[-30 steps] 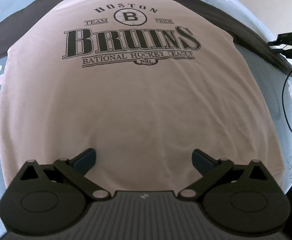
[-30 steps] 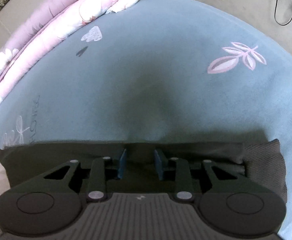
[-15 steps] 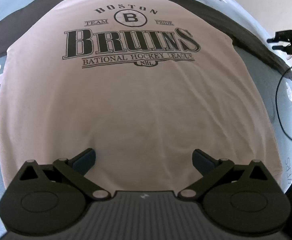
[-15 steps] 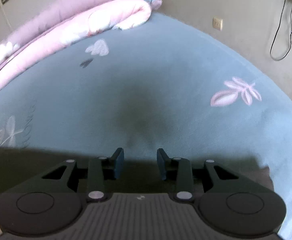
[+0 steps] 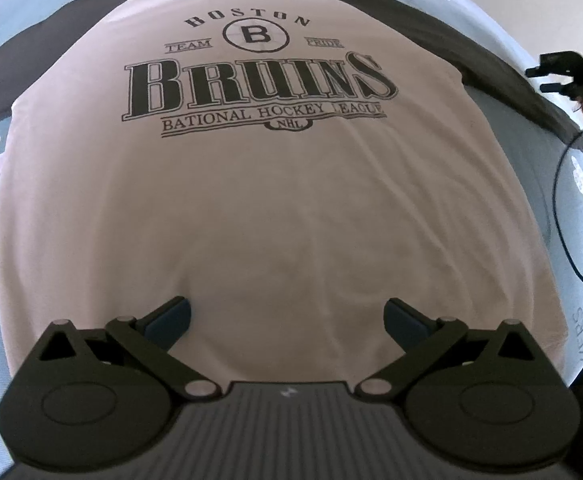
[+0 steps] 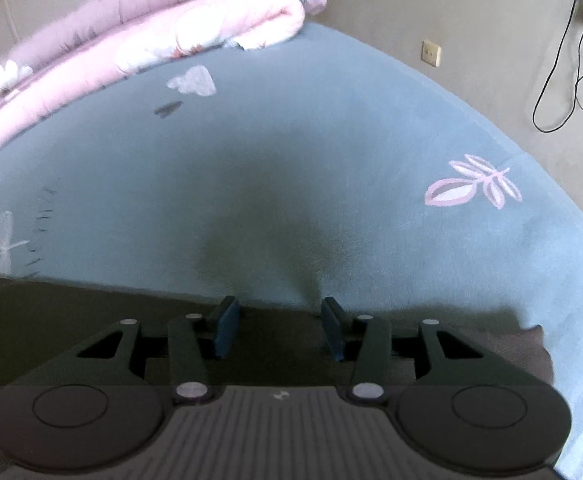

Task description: Fold clothes

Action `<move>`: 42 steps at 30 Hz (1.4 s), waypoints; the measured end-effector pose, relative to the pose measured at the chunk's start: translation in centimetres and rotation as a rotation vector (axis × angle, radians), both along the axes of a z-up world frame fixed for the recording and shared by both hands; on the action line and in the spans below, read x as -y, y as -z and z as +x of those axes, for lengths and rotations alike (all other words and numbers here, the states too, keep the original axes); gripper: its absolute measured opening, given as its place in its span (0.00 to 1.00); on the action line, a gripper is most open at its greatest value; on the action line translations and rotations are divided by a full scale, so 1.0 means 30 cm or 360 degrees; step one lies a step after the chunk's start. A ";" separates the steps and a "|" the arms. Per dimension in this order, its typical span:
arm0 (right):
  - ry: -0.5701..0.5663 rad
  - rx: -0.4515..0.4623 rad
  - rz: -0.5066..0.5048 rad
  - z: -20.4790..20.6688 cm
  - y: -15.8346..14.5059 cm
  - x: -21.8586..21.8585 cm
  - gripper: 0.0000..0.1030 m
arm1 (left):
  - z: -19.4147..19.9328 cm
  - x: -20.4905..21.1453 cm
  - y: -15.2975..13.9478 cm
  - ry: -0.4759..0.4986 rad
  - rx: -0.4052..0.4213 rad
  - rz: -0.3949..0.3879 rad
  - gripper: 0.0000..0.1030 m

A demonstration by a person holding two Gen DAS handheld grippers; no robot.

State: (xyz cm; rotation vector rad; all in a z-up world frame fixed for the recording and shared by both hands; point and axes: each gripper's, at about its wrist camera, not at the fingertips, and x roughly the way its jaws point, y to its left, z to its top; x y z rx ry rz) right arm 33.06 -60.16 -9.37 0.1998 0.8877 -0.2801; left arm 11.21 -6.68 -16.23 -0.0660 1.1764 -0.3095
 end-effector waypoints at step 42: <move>-0.1073 -0.0037 -0.0065 -0.644 -0.230 -1.650 0.55 | -0.070 -1.068 -0.295 -0.0728 0.0489 0.0095 0.88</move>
